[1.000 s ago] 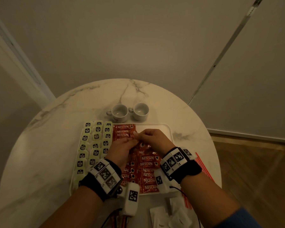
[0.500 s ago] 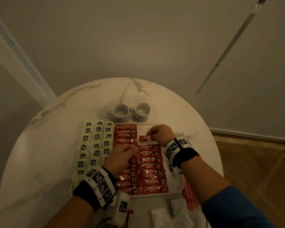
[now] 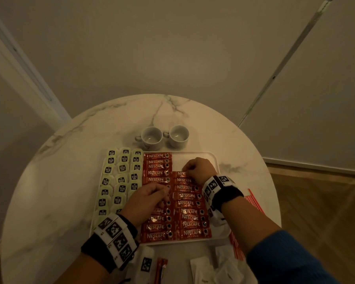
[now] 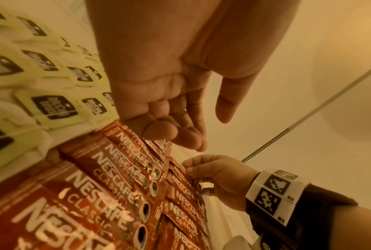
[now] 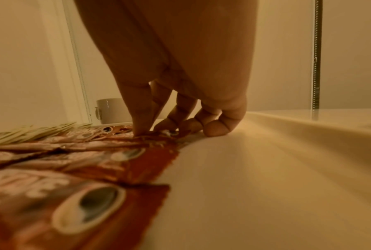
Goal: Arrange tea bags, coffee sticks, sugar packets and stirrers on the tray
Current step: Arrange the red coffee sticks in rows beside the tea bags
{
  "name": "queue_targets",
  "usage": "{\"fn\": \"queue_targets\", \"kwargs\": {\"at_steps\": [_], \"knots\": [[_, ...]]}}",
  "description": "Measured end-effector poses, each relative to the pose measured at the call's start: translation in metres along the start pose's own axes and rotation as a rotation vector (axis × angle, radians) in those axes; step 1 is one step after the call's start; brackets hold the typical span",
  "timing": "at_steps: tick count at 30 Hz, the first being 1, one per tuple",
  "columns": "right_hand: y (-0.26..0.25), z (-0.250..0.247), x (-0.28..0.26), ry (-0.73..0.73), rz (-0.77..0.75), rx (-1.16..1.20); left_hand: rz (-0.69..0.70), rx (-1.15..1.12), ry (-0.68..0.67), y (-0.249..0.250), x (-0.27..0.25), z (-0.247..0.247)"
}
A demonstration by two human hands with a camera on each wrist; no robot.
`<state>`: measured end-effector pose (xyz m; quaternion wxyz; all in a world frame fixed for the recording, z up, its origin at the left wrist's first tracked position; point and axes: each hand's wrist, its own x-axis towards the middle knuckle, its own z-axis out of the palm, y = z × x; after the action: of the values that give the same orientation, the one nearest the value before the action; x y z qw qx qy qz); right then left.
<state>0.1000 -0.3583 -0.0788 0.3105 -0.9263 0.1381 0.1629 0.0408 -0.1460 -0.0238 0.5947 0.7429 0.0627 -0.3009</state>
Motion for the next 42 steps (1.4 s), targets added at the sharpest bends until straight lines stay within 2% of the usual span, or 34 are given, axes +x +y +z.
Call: {"fn": "queue_targets", "kwargs": {"at_steps": [11,19,22,24,27,30,32,35,39,42], "knots": [[0.000,-0.001,-0.002,0.031,-0.028,-0.033,0.029,0.051,-0.010,-0.005,-0.004,-0.006],[0.003,-0.013,-0.018,0.094,-0.028,0.108,0.054,0.095,-0.016,-0.010,-0.014,-0.018],[0.004,-0.018,-0.039,0.167,-0.040,0.178,0.143,0.381,-0.072,-0.021,-0.024,-0.027],[0.002,-0.016,-0.062,0.165,-0.091,0.184,0.239,0.631,-0.185,-0.031,-0.033,-0.031],[-0.006,0.004,-0.107,0.016,-0.286,0.046,0.395,0.982,-0.364,-0.049,-0.049,-0.032],[-0.013,0.038,-0.156,-0.240,-0.488,-0.160,0.496,1.183,-0.405,-0.070,-0.068,-0.038],[-0.011,0.062,-0.184,-0.343,-0.601,-0.286,0.584,1.293,-0.442,-0.081,-0.080,-0.041],[-0.002,0.089,-0.207,-0.354,-0.705,-0.459,0.721,1.361,-0.482,-0.103,-0.093,-0.042],[-0.003,0.104,-0.220,-0.383,-0.632,-0.699,0.843,1.411,-0.476,-0.128,-0.095,-0.040],[-0.006,0.104,-0.220,-0.299,-0.627,-0.747,0.855,1.475,-0.472,-0.135,-0.091,-0.034]]}}
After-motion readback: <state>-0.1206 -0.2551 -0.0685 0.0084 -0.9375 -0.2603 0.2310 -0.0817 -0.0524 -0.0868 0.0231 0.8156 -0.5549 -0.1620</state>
